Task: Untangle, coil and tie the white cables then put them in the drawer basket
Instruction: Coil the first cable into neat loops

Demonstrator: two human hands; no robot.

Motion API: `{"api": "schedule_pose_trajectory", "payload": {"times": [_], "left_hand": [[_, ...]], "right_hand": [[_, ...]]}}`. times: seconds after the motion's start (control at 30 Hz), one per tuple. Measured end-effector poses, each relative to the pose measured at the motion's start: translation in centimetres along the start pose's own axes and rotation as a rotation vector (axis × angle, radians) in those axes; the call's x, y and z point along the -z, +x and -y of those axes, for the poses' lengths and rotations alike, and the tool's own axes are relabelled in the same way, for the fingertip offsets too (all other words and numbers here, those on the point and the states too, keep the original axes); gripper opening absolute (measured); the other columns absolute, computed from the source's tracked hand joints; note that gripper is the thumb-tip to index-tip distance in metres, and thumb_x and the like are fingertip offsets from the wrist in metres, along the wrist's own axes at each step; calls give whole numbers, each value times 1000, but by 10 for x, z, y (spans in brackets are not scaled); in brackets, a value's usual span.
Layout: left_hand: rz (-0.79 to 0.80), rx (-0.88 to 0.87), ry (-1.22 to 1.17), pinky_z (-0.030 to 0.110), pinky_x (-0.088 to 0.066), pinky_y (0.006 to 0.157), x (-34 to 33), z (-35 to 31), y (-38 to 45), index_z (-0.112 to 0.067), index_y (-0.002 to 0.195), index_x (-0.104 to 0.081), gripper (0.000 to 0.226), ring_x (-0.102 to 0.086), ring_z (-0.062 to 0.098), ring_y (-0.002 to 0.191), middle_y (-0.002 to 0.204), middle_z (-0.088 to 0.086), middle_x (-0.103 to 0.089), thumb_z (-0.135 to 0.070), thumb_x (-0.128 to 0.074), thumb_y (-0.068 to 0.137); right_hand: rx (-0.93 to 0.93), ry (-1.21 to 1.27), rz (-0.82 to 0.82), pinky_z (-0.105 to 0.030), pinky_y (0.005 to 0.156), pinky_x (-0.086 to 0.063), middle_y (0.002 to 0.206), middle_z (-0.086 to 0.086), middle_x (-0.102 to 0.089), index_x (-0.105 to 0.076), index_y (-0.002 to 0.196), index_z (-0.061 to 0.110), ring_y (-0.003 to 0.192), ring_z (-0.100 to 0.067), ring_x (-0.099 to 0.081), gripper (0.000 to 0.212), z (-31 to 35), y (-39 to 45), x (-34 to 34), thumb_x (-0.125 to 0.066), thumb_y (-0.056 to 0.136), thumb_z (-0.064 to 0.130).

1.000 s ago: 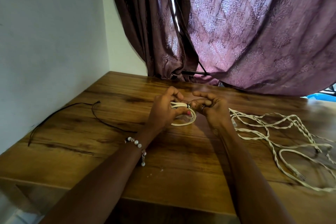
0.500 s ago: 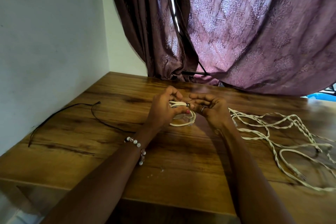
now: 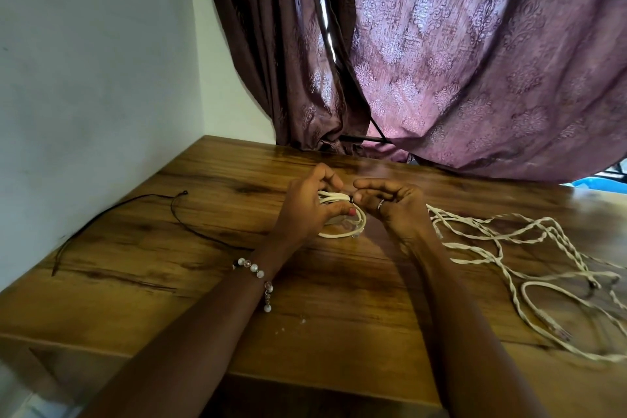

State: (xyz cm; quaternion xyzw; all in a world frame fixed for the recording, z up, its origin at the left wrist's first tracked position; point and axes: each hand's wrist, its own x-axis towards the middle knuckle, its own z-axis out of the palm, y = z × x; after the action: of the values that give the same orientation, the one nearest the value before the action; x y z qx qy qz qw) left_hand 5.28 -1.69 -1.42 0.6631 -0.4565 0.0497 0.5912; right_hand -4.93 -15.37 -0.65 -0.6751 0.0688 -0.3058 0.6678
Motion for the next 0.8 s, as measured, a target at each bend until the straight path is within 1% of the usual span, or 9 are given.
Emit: {"api": "schedule_pose_trajectory", "payload": {"times": [0.17, 0.27, 0.33, 0.4, 0.43, 0.53, 0.6, 0.73, 0.8], "left_hand": [[-16, -2, 4, 12, -43, 57, 0, 0, 0, -15, 86, -55, 44, -59, -6, 62, 71, -12, -62, -16, -89, 59], [-21, -3, 7, 12, -44, 57, 0, -1, -1, -15, 86, -55, 43, -59, -5, 62, 71, -12, -62, -15, -89, 59], [-32, -1, 13, 16, -46, 57, -1, -1, -1, -16, 86, -55, 43, -60, -3, 62, 72, -10, -63, -16, -89, 59], [-41, 0, 27, 21, -48, 58, -1, -1, 0, -17, 85, -55, 43, -60, 0, 63, 72, -10, -64, -19, -89, 59], [-42, 2, 30, 22, -48, 58, -1, -1, 0, -18, 85, -55, 43, -60, 0, 63, 72, -10, -64, -19, -89, 59], [-47, 2, 33, 19, -47, 57, 0, -1, -1, -17, 85, -55, 43, -59, -2, 62, 71, -12, -62, -19, -89, 59], [-49, 2, 34, 17, -46, 57, 0, -1, -1, -17, 84, -55, 43, -58, -3, 62, 70, -12, -62, -18, -89, 59], [-55, 7, 43, 18, -46, 57, -1, -2, -1, -18, 83, -54, 43, -58, -3, 62, 70, -12, -62, -18, -89, 59], [-60, 13, 47, 23, -49, 59, -1, -2, -1, -18, 84, -55, 43, -61, 0, 64, 71, -10, -63, -18, -89, 59]], "right_hand": [[28, -19, 7, -31, 72, -57, 93, -18, -72, -70, 99, 5, 84, -26, -68, 24, -2, 0, -3, -69, 78, -4], [12, -2, -7, -34, 74, -57, 94, -20, -72, -70, 100, 6, 83, -27, -68, 25, -3, 0, -5, -71, 75, 4], [-9, 32, -29, -38, 76, -57, 95, -21, -72, -70, 100, 5, 84, -30, -68, 26, -4, 0, -6, -72, 74, 6], [-22, 57, -47, -42, 79, -55, 97, -24, -71, -69, 101, 2, 88, -35, -67, 24, -5, 0, -8, -70, 78, 1], [-26, 65, -57, -42, 79, -55, 98, -25, -70, -68, 102, 0, 88, -36, -67, 24, -5, 0, -9, -69, 78, -1], [-29, 83, -84, -35, 71, -57, 98, -28, -68, -69, 99, 2, 84, -32, -65, 24, -4, -1, -12, -70, 75, 0], [-25, 74, -90, -33, 69, -57, 98, -28, -68, -69, 99, 2, 84, -32, -65, 22, -4, -1, -13, -69, 78, -2], [-15, 69, -118, -34, 70, -56, 100, -31, -67, -68, 99, 1, 84, -31, -66, 20, -6, 0, -15, -68, 80, -4], [-14, 78, -118, -38, 74, -56, 102, -32, -65, -68, 98, 3, 85, -32, -66, 20, -6, 0, -16, -69, 79, -3]]}}
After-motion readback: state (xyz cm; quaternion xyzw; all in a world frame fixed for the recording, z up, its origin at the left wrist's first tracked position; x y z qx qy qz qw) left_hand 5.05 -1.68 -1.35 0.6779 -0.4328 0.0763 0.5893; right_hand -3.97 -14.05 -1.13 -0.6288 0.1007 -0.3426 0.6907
